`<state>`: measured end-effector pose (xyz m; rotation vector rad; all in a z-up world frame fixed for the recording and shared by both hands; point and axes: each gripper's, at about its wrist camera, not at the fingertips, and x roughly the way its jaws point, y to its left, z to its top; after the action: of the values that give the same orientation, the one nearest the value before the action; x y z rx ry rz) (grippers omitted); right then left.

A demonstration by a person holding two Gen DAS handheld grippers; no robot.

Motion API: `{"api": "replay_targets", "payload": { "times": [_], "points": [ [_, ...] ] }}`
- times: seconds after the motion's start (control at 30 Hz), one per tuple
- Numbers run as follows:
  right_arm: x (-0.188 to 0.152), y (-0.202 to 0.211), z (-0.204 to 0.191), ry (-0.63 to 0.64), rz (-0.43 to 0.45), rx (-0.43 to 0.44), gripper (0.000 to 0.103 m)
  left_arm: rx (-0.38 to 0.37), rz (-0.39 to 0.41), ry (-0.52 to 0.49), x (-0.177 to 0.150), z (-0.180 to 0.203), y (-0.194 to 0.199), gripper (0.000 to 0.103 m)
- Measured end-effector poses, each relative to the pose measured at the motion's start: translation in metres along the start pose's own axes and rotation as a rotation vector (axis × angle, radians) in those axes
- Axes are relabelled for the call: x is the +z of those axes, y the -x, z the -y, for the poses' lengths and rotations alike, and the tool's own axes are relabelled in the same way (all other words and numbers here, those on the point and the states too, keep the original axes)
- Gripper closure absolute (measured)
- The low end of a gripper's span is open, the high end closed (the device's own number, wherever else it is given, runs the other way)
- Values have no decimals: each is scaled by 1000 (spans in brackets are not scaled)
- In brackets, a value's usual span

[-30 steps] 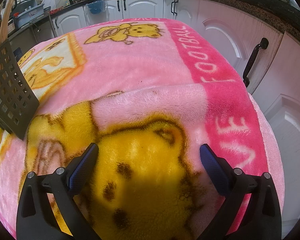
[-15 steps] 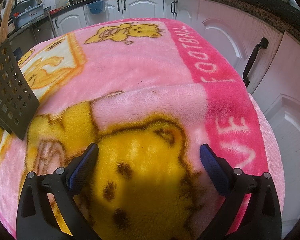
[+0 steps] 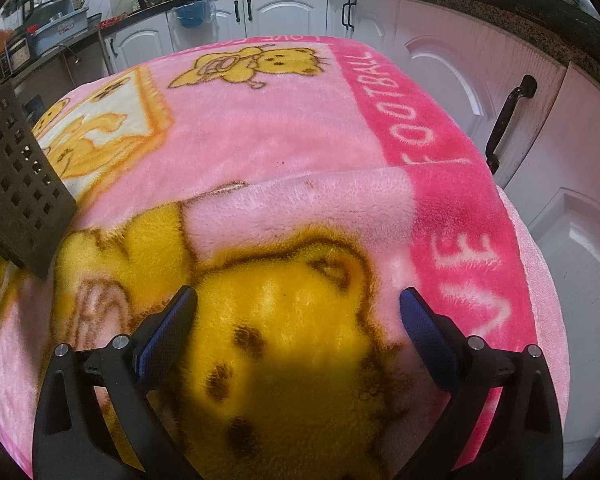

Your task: Organize utensils

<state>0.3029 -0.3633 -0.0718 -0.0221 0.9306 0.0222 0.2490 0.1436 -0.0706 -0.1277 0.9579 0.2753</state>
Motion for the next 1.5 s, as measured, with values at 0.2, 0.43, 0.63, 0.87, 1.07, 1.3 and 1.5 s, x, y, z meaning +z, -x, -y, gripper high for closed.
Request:
{"api": "replay_targets", "payload": {
  "times": [0.2,0.43,0.63,0.87,1.07,1.3,1.5],
  "points": [
    [0,0,0,0,0,0,5,0,0,0,0,0,0,9],
    [0,-1,0,0,0,0,5,0,0,0,0,0,0,9],
    [0,0,0,0,0,0,5,0,0,0,1,0,-1,9],
    [1,-1,0,0,0,0,5,1,0,0,1,2,0,9],
    [1,-1,1,0,0,0,5,1,0,0,0,1,0,9],
    [0,0,1,0,0,0,5,1,0,0,0,1,0,9],
    [1,-1,1,0,0,0,5,10,1,-5,-2,-1,1,9]
  ]
}}
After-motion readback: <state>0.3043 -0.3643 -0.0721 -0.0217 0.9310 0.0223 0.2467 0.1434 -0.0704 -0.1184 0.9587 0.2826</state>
